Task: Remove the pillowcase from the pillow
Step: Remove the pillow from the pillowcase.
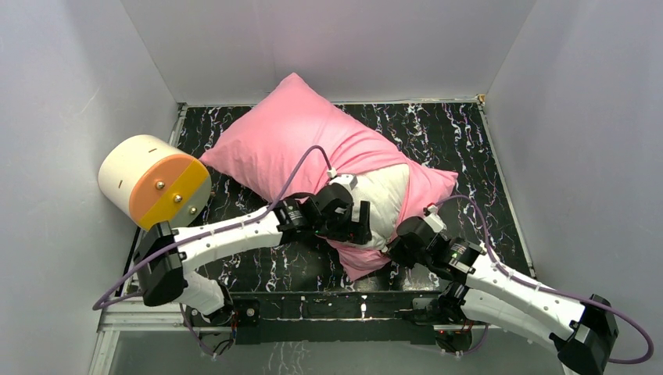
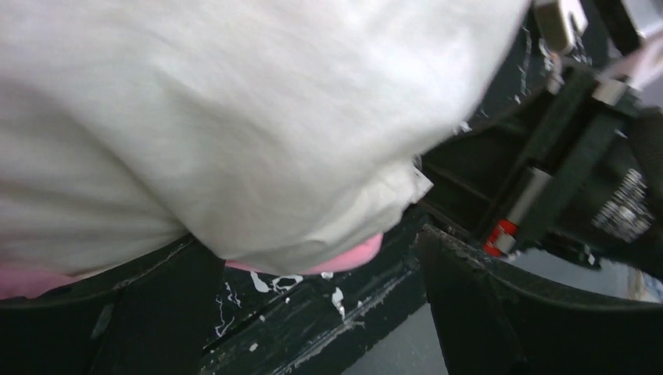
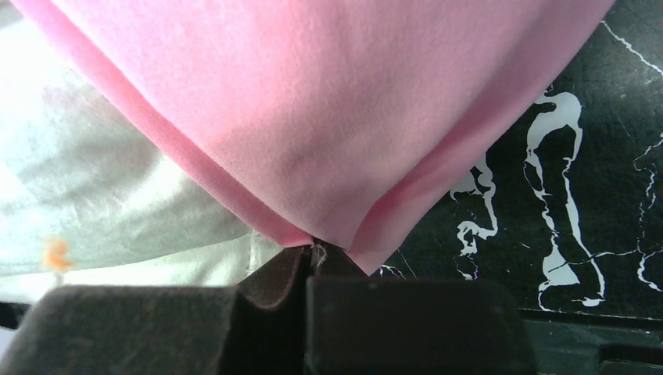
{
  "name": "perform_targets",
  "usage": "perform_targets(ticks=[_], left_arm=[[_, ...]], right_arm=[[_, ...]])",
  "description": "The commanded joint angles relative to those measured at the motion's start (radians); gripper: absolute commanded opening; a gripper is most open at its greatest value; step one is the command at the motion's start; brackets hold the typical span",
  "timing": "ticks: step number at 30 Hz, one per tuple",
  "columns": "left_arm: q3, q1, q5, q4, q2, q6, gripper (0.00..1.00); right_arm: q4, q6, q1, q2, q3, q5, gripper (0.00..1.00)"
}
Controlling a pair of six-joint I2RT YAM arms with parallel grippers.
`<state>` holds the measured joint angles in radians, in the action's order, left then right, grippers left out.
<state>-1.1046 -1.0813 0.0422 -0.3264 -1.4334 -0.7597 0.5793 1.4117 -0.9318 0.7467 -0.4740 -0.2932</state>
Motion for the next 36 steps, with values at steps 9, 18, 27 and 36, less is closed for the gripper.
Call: perform_targets(ticks=[9, 18, 27, 36], left_arm=[[-0.061, -0.028, 0.171, 0.106, -0.246, -0.032, 0.62], [-0.317, 0.024, 0.316, 0.02, -0.267, 0.247, 0.0], [-0.634, 0.198, 0.226, -0.069, -0.317, 0.276, 0.0], [-0.71, 0.201, 0.186, -0.083, -0.369, 0.219, 0.0]], right_arm=[[0.007, -0.012, -0.007, -0.063, 0.048, -0.002, 0.04], [0.128, -0.093, -0.007, -0.084, 0.013, 0.111, 0.03], [0.134, -0.314, -0.006, -0.121, -0.005, 0.483, 0.0], [0.084, -0.47, -0.008, 0.142, -0.04, 0.564, 0.0]])
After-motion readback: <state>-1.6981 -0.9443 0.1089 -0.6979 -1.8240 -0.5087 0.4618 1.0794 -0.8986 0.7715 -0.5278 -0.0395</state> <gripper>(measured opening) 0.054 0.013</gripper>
